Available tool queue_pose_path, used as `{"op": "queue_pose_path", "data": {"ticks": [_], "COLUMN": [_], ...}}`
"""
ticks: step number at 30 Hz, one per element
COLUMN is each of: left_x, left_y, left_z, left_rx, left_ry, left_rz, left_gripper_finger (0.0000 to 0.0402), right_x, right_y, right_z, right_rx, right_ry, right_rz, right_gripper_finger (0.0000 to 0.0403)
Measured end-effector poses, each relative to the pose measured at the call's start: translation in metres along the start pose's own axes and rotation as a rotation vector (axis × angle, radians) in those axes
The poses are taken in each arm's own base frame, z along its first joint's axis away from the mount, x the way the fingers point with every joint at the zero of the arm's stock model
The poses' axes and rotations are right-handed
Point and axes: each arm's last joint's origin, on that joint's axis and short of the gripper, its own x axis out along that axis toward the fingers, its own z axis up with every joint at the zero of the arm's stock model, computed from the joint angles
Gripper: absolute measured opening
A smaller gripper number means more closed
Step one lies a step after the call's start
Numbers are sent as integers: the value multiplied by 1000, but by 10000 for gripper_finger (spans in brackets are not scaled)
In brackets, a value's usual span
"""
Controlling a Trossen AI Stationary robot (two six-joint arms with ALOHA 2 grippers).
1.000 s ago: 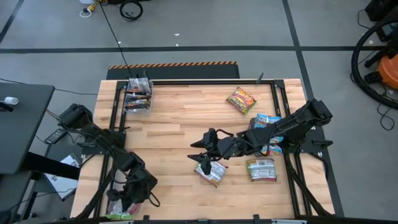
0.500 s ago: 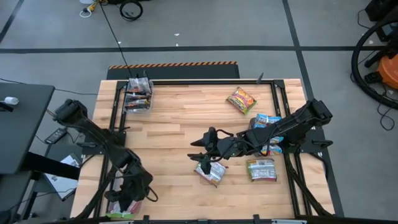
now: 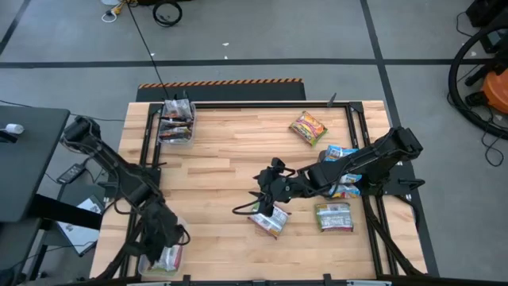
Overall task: Sort Maruchan noodles
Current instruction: Put the green noodle pack into the bottom transparent bin
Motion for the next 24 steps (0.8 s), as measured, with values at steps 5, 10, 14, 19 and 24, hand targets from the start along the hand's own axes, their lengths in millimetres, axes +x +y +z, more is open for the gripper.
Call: {"op": "queue_pose_path", "data": {"ticks": [5, 10, 14, 19, 24], "left_x": [-3, -7, -6, -1, 9], "left_y": [17, 23, 24, 18, 8], "left_z": [-21, -35, -39, -44, -48], "left_rx": [-106, -210, -516, -956, -1177], "left_ry": [43, 85, -46, -152, -275], "left_rz": [384, 601, 712, 672, 644], "left_gripper_finger": [87, 126, 167, 186, 172], "right_x": [5, 5, 5, 5, 5], "right_y": [-1, -1, -1, -1, -2], "right_z": [-3, -4, -4, -5, -5], "right_rx": [-7, -6, 8, 24, 26], "right_ry": [18, 25, 27, 34, 35], "right_rz": [-8, -11, -12, -15, -18], "right_gripper_finger": [250, 250, 250, 250, 250]}}
